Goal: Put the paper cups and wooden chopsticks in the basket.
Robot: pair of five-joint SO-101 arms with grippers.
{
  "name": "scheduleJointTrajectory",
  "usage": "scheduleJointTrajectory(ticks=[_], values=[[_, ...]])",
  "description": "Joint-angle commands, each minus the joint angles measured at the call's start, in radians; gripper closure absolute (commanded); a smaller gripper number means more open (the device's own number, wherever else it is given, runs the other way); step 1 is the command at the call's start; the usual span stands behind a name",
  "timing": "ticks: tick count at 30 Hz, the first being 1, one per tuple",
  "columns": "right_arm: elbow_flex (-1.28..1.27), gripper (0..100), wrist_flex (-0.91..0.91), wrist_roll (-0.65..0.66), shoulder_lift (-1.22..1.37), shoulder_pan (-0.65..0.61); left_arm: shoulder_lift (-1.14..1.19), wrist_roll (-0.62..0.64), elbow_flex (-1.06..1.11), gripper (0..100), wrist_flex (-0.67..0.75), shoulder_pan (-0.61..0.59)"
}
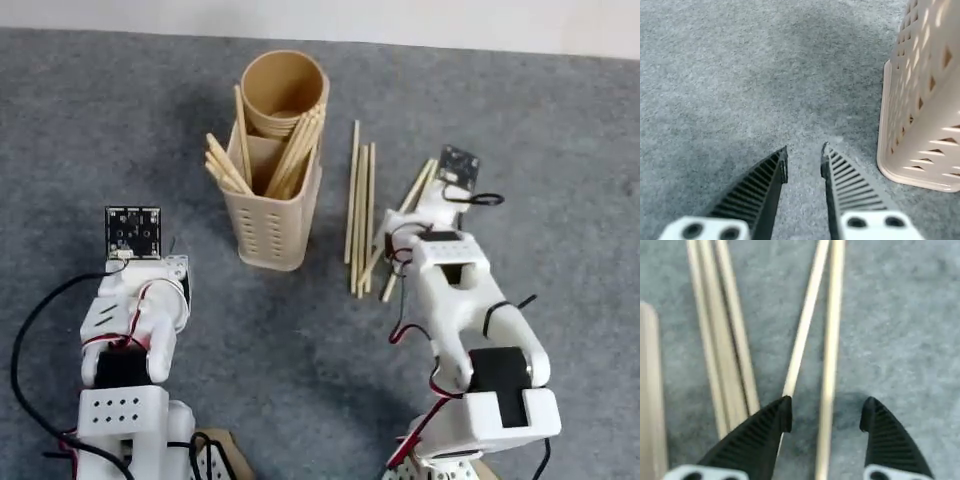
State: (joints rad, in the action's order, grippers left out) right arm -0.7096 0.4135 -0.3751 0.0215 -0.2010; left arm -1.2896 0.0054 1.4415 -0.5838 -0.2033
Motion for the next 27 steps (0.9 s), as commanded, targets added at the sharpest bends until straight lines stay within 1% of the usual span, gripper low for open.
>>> scheduleJointTrajectory(ticks=[1, 5, 10, 13, 16, 20, 25, 27], values=[[0.036, 76.4, -0.012, -0.012, -0.004, -0.039, -0.01, 0.009, -0.007, 86, 0.02, 0.013], [0.035, 76.4, -0.062, -0.012, -0.004, -0.056, -0.01, 0.009, -0.007, 86, 0.02, 0.013], [0.033, 76.4, -0.065, -0.012, 0.024, -0.059, -0.01, 0.009, -0.007, 86, 0.02, 0.018], [0.038, 76.4, -0.065, -0.015, 0.062, -0.061, -0.01, 0.009, -0.005, 86, 0.015, 0.047], [0.038, 76.4, -0.067, -0.061, 0.071, -0.074, -0.01, 0.009, -0.005, 86, 0.015, 0.051], [0.036, 76.4, -0.067, -0.068, 0.087, -0.105, -0.01, 0.009, -0.005, 86, 0.014, 0.05], [0.039, 76.4, -0.056, -0.071, 0.108, -0.076, -0.01, 0.009, -0.005, 86, 0.014, 0.05], [0.039, 76.4, -0.018, -0.071, 0.097, -0.062, -0.01, 0.009, -0.005, 86, 0.014, 0.05]])
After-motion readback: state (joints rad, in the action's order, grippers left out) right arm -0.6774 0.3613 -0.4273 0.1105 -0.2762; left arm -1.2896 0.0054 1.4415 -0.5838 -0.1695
